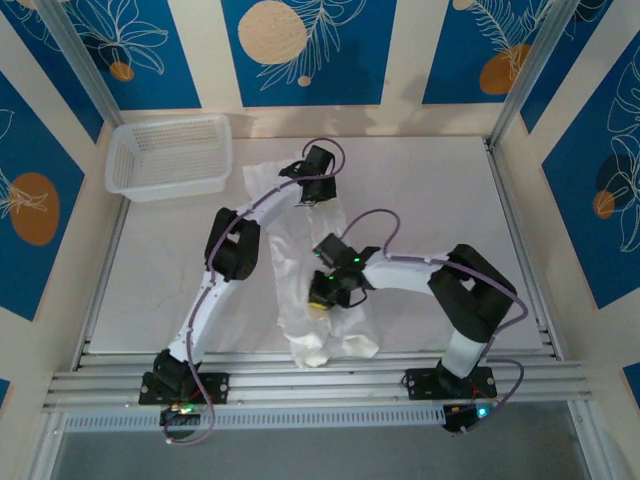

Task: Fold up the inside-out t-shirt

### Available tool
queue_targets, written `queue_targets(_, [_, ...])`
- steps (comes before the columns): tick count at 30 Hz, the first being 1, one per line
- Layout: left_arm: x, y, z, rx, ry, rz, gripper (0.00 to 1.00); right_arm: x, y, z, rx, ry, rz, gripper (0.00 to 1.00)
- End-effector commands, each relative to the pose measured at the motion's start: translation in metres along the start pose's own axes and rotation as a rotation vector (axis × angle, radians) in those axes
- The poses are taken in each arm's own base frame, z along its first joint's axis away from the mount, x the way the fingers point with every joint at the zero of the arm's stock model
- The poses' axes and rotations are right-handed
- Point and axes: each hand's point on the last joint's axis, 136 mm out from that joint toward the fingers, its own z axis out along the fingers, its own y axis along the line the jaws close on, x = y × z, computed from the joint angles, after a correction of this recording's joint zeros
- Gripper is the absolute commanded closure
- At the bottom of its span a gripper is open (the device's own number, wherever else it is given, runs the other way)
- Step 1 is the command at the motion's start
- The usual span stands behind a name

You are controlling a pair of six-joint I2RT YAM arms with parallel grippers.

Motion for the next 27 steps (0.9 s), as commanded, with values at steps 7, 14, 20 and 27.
queue_targets(7, [-0.026,-0.029,-0.111,0.148,-0.023,0.074,0.88,0.001,0.042,-0.044,0.005,-0.216,-0.194,0.97])
queue_targets(14, [0.020,-0.012,-0.247,0.302,-0.140,0.095,0.48,0.001,-0.061,-0.093,0.131,-0.335,-0.202,0.69])
queue_targets(20, [0.129,0.043,-0.284,0.335,-0.048,0.026,0.34,0.029,-0.104,-0.089,-0.001,-0.217,-0.130,0.47])
queue_targets(27, [0.211,0.092,-0.300,0.266,0.079,-0.075,0.30,0.045,-0.115,-0.067,-0.030,-0.070,-0.074,0.47])
